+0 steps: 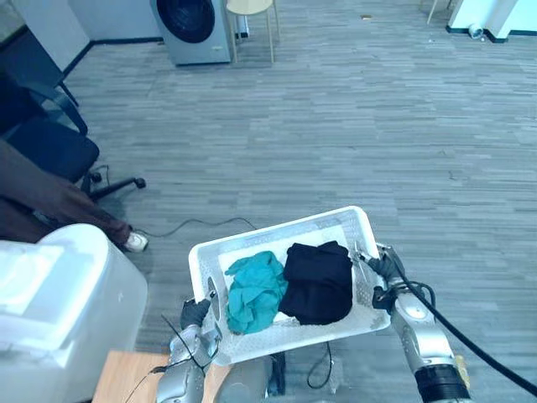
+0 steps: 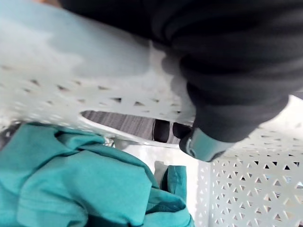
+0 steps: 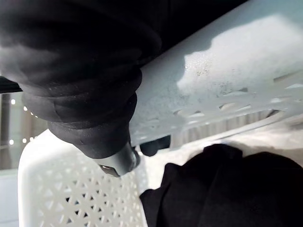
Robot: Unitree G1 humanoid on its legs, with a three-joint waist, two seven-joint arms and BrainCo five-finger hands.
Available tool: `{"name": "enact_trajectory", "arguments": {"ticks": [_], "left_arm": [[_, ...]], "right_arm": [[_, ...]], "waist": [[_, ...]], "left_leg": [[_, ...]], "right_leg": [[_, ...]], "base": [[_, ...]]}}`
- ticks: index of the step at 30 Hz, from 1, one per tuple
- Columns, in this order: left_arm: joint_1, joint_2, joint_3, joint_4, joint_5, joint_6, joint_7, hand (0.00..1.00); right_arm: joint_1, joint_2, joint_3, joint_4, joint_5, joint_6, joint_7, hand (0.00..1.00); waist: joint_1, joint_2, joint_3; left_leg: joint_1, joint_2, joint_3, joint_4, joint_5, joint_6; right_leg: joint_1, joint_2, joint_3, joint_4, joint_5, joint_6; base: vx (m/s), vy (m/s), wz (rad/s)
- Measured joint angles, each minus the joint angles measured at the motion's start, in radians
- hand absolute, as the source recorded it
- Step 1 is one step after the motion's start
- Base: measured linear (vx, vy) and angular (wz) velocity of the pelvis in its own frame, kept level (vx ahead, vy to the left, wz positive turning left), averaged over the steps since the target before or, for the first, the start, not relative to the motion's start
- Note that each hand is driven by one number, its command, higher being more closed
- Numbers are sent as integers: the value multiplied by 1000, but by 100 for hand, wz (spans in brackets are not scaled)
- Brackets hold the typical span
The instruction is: Pick up the laundry basket with both hands and put the clothes into the washing machine.
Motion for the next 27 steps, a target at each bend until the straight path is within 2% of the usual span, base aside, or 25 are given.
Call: {"name": "enact_trajectory", "arguments": {"ticks": [1,2,4,5,6,8,9,10,11,12,13,14,15,16,17,18,19,20,21,22,23,24,25,26,27], "left_arm": [[4,15,-2,-1,-4,0,2,100],[9,23,-9,-5,-7,0,3,100],[11,35,-11,-20,-7,0,4,100],[11,41,-12,-41,-7,-1,4,100],[9,47,-13,-48,-7,-1,4,100],[7,65,-27,-50,-10,0,4,100],[7,68,-27,-49,-12,0,4,100],[5,75,-28,-49,-14,0,4,100],[4,84,-28,-45,-16,-1,4,100],[9,99,-29,-39,-16,0,4,100],[15,90,-31,-34,-16,1,4,100],[26,73,-25,-33,-15,4,4,100],[33,66,-26,-33,-15,4,4,100],[45,47,-25,-33,-15,6,4,100],[54,26,-21,-33,-16,8,4,100],[61,17,-17,-33,-16,8,4,100],[75,5,-20,-32,-17,8,1,100],[74,3,-26,-31,-17,9,0,100],[73,3,-25,-31,-17,10,-1,100],[70,3,-25,-31,-17,10,-2,100],[68,2,-25,-32,-19,6,-4,100],[54,-4,-24,-33,-19,6,-5,100],[54,-7,-21,-33,-19,6,-5,100],[53,-13,-13,-33,-19,7,-5,100],[72,-29,-3,-45,-19,7,-12,100]], "right_arm": [[-2,13,2,13,0,0,0,100],[-2,19,2,25,0,-1,0,100],[-4,25,2,25,0,-8,0,100],[-9,30,1,21,0,-17,-1,100],[-10,33,0,19,0,-23,-1,100],[-10,40,-1,15,0,-18,-1,100],[-10,41,-1,15,0,-16,-1,100],[-10,46,-2,15,0,-15,-1,100],[-9,56,-1,14,0,-13,-1,100],[-1,58,-1,14,0,-4,-2,100],[5,55,-2,15,0,1,-2,100],[21,55,-2,15,-1,3,-2,100],[26,54,-2,14,-1,3,-1,100],[28,36,-2,8,-5,8,0,100],[31,18,2,-10,-6,16,6,100],[37,14,5,-20,-6,20,7,100],[48,14,2,-28,-6,22,8,100],[48,7,-1,-30,-6,22,8,100],[48,6,-1,-36,-6,22,8,100],[51,5,-2,-49,-6,22,5,100],[51,-1,-1,-65,-6,22,4,100],[49,-12,-2,-75,-5,21,1,100],[48,-14,-2,-76,-4,22,-1,100],[48,-13,-1,-75,-4,23,-1,100],[48,-20,1,-74,-4,22,4,100]], "waist": [[-19,-7,7],[-27,0,11],[-55,8,13],[-72,12,16],[-72,12,17],[-80,14,23],[-83,14,23],[-90,12,23],[-97,-5,17],[-100,-9,7],[-105,11,-3],[-108,23,-16],[-109,32,-20],[-104,77,-24],[-84,102,-21],[-73,106,-20],[-60,114,-11],[-57,107,1],[-52,96,6],[-38,85,11],[-22,81,11],[-12,84,13],[-10,84,15],[-11,86,13],[-7,93,5]], "left_leg": [[76,-22,-19,-6,-27,24],[142,-22,-36,-9,-47,36],[217,-18,-82,-50,-48,37],[256,-6,-104,-88,-58,26],[273,-3,-116,-106,-64,17],[344,16,-140,-151,-91,-16],[361,23,-141,-158,-101,-31],[386,29,-145,-173,-117,-51],[419,27,-157,-191,-141,-81],[455,44,-173,-193,-185,-111],[467,70,-186,-178,-208,-126],[435,105,-209,-46,-221,-147],[395,124,-217,62,-216,-155],[294,181,-218,314,-158,-219],[188,226,-214,533,36,-236],[149,244,-208,617,196,-230],[76,274,-217,803,240,-209],[-8,283,-210,947,177,-128],[-45,278,-199,980,144,-104],[-98,272,-167,973,92,-94],[-167,264,-127,883,38,-93],[-218,240,-104,712,6,-110],[-233,226,-96,600,2,-112],[-224,187,-81,294,25,-145],[-194,169,-88,-31,83,-227]], "right_leg": [[-52,-20,4,211,29,-21],[-90,-6,14,340,23,-24],[-149,15,-11,371,15,-35],[-204,22,-42,326,8,-41],[-232,22,-53,289,4,-48],[-286,22,-96,-21,3,-55],[-283,26,-101,-148,25,-55],[-274,34,-97,-353,80,-40],[-244,42,-77,-590,175,-7],[-241,51,-61,-633,217,-31],[-240,75,-62,-602,265,-59],[-239,101,-68,-546,300,-101],[-231,117,-76,-533,304,-107],[-195,168,-99,-529,260,-131],[-146,225,-100,-529,231,-156],[-112,248,-91,-541,212,-165],[-16,284,-87,-587,190,-183],[85,303,-74,-642,176,-195],[128,304,-61,-666,168,-194],[184,300,-41,-700,161,-195],[237,293,-19,-737,145,-198],[273,279,-1,-751,118,-182],[286,270,6,-751,99,-178],[315,245,19,-753,58,-177],[344,241,43,-779,32,-166]], "base": [[497,138,53],[487,106,54],[431,38,58],[420,4,57],[429,-18,37],[499,-48,22],[499,-76,24],[555,-128,33],[587,-191,44],[586,-217,44],[618,-251,46],[528,-228,36],[660,-297,27],[643,-313,-18],[805,-345,-42],[825,-306,-52],[821,-256,-32],[652,-184,-22],[494,-130,-26],[471,-101,-41],[671,-70,-53],[551,-41,-44],[520,44,-31],[516,119,-28],[629,157,-35]]}}
